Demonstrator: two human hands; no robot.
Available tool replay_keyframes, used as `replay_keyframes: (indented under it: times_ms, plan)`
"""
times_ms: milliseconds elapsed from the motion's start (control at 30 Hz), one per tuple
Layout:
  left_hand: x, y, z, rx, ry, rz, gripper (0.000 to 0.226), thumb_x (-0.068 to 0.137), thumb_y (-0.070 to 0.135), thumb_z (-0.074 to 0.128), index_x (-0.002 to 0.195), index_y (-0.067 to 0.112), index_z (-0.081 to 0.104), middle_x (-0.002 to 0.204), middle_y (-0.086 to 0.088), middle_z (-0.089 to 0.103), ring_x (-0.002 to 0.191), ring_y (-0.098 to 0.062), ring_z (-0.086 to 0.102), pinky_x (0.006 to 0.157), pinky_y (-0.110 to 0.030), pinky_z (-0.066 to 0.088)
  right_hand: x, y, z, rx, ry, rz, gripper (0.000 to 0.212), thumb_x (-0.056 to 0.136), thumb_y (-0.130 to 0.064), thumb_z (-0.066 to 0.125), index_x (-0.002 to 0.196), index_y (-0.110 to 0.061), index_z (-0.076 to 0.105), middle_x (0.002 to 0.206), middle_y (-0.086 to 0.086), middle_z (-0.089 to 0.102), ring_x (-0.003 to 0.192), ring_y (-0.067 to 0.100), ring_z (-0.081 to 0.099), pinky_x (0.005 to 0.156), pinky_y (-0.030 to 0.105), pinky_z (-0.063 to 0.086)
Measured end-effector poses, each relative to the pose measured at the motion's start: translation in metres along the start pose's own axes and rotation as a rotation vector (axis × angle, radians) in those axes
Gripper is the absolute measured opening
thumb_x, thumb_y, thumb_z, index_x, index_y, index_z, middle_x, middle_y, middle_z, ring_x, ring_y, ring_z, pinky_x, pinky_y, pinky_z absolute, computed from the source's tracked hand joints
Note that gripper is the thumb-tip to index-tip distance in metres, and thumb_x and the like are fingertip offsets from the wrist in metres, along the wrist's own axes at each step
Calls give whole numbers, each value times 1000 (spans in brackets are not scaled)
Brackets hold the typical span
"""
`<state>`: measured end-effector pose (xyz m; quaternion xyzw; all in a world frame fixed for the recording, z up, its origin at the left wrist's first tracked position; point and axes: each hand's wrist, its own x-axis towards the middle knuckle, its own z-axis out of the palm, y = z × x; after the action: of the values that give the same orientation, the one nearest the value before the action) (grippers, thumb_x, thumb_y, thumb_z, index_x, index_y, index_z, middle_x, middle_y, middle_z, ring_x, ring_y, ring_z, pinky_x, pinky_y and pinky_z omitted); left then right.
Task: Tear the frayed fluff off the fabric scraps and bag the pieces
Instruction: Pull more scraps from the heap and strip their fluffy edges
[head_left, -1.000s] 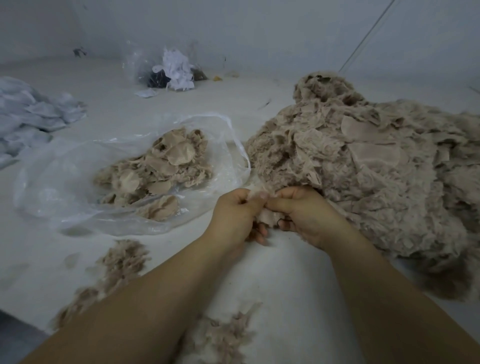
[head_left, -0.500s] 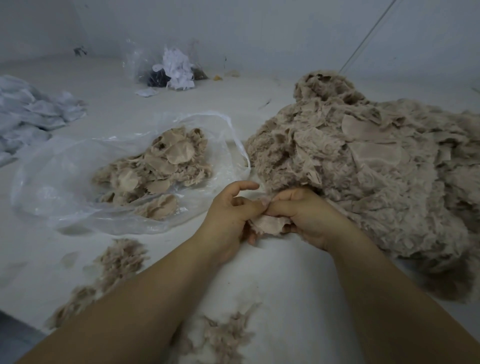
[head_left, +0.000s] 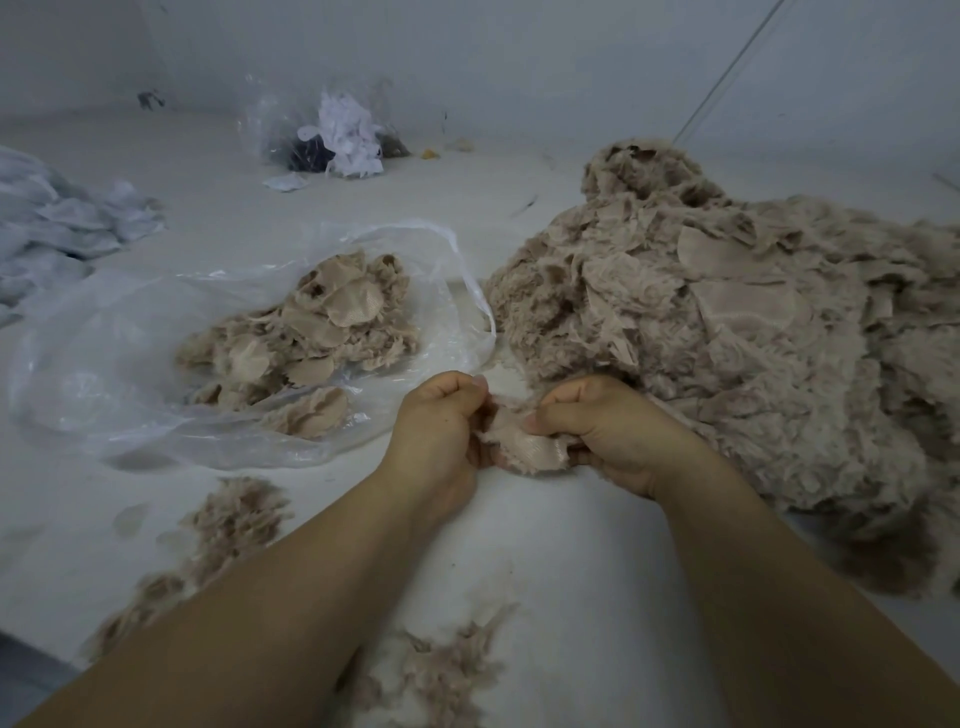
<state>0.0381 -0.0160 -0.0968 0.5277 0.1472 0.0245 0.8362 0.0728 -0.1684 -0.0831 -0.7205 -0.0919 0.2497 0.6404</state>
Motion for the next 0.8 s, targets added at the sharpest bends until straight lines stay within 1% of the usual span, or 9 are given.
replay_keyframes:
  times_ms: [100,167,267,333,400,467,533,667,800]
  plan:
    - [-2,0,-2,147,-187,3,26,85,25,69,79,2,59,61,-14,59,41,-22,53,35,-24,41,-1,0,-1,-2,-36,-10,17,82,-9,72,66,-15,74,74,11,69,69,17,63,67,30,50]
    - [-3,0,-4,229,-246,15,24,83,22,70,76,1,62,59,-15,60,39,-22,52,34,-22,40,-2,-1,0,-17,-45,-16,14,82,-10,73,70,-14,75,79,13,69,74,21,62,71,33,48]
    - [-2,-2,-4,174,-173,3,26,94,10,60,69,3,60,60,-17,59,38,-22,52,34,-22,39,-1,0,-1,-20,-52,-22,25,84,-10,73,61,-19,74,70,6,71,65,14,64,64,27,52]
    - [-1,-2,-2,99,-93,-8,31,98,14,56,69,3,57,62,-18,60,39,-23,52,33,-22,38,0,0,-1,3,-51,-11,27,84,-8,72,58,-18,74,67,6,71,60,12,65,58,23,55]
    - [1,0,-2,51,-77,-35,35,99,26,55,74,0,56,59,-16,60,37,-24,52,32,-23,39,1,1,-2,41,-35,-6,25,85,-10,71,61,-17,75,71,7,73,64,14,67,60,23,55]
    - [0,3,-3,121,-172,-51,45,87,40,64,83,-5,57,60,-16,59,38,-24,50,32,-22,39,0,0,-2,84,-37,-11,15,88,-18,69,78,-12,78,81,10,75,75,17,70,67,25,56]
    - [-2,3,-5,261,-278,-48,48,77,38,72,88,-6,58,61,-18,55,37,-23,46,32,-20,35,0,0,-2,108,-22,-17,24,88,-24,68,96,-3,76,84,11,75,76,14,71,62,21,54]
    - [-2,4,-12,240,-320,-88,22,85,11,67,73,-3,54,56,-17,54,31,-19,44,29,-16,29,1,-1,0,226,47,23,19,92,-19,64,97,-1,70,57,1,65,53,8,63,48,17,51]
    - [-3,7,-18,138,-342,-145,15,75,6,69,64,5,59,55,-14,57,31,-16,48,27,-16,30,4,1,0,262,117,59,20,92,-16,63,102,2,67,47,-3,43,47,8,52,46,19,51]
